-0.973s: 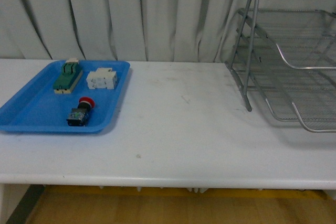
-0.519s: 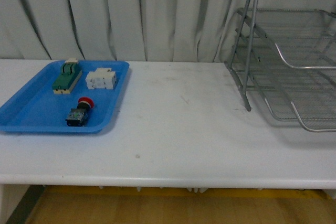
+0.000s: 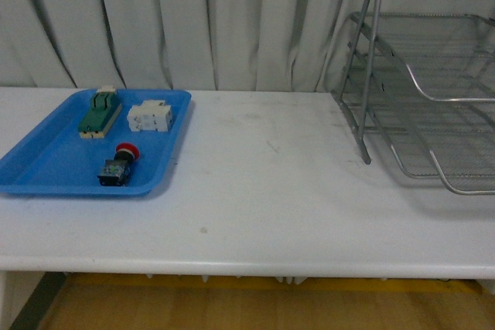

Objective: Place button on rack with both arms

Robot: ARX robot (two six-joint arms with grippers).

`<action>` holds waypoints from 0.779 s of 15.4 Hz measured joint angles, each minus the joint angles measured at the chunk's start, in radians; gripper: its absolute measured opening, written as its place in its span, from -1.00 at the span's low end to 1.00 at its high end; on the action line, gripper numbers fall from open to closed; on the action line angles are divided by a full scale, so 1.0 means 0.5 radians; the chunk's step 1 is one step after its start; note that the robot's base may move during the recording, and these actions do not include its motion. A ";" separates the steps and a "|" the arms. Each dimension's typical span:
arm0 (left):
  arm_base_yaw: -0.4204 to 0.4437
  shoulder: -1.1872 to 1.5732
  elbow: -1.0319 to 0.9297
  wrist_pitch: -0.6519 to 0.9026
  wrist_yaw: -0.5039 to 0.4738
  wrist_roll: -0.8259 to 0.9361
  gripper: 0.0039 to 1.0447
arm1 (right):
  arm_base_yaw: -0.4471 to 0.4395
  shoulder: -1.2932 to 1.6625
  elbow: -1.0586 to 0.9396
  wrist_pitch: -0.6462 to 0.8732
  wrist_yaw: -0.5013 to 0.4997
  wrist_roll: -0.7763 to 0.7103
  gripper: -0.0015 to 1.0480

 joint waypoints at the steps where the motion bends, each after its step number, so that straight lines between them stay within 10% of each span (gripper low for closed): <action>1: 0.000 0.000 0.000 0.000 0.001 0.000 0.88 | 0.000 0.000 0.000 -0.001 0.000 0.001 -0.50; 6: 0.000 0.000 0.000 0.000 0.000 0.000 0.88 | 0.000 0.000 0.000 0.000 0.000 0.001 0.88; 12: 0.000 0.001 0.000 0.000 0.000 0.000 0.88 | 0.000 0.000 0.000 0.000 0.000 0.000 0.87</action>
